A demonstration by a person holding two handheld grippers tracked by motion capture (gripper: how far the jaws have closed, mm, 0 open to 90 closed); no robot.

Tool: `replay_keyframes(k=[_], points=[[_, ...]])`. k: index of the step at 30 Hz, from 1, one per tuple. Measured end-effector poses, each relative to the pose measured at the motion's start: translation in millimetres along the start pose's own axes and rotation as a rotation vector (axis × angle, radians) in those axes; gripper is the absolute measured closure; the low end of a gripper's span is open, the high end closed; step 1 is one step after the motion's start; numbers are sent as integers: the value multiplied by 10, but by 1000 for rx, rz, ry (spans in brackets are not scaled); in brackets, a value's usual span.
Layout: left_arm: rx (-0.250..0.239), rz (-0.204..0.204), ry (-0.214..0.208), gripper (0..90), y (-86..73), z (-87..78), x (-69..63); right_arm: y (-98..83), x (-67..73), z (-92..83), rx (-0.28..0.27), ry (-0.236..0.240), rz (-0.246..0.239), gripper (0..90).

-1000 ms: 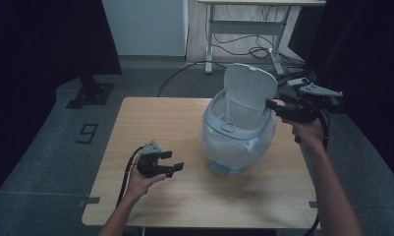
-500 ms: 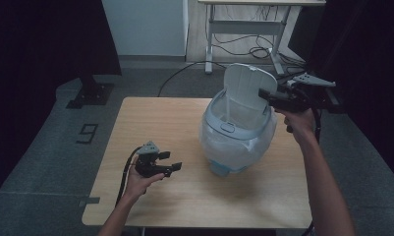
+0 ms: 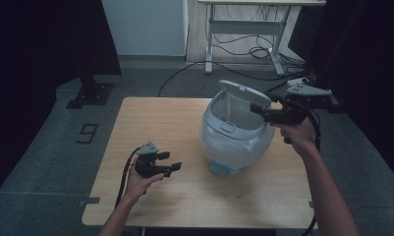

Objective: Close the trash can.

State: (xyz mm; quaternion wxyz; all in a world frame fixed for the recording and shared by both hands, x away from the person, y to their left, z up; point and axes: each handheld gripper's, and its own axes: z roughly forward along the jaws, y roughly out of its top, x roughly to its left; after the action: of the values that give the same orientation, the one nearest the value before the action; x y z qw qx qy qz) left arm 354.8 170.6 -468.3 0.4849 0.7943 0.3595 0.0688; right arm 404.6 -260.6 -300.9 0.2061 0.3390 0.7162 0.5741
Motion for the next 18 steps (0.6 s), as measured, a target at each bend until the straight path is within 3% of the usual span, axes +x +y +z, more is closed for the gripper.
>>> replay_keyframes(k=[7, 10, 12, 15, 18], points=[[6, -10, -7, 276, -15, 15, -9, -214, 167, 75, 88, 35, -15, 174], [7, -14, -9, 276, -19, 23, -6, -236, 145, 122, 103, 19, 2, 164], [12, -15, -8, 277, -25, 31, -1, -225, 118, 152, 101, 33, 35, 153], [18, -21, -8, 277, -36, 48, 12, -223, 107, 235, 116, -13, 47, 173], [21, -20, -8, 277, -48, 47, 16, -224, 146, 332, 144, -90, 12, 173]])
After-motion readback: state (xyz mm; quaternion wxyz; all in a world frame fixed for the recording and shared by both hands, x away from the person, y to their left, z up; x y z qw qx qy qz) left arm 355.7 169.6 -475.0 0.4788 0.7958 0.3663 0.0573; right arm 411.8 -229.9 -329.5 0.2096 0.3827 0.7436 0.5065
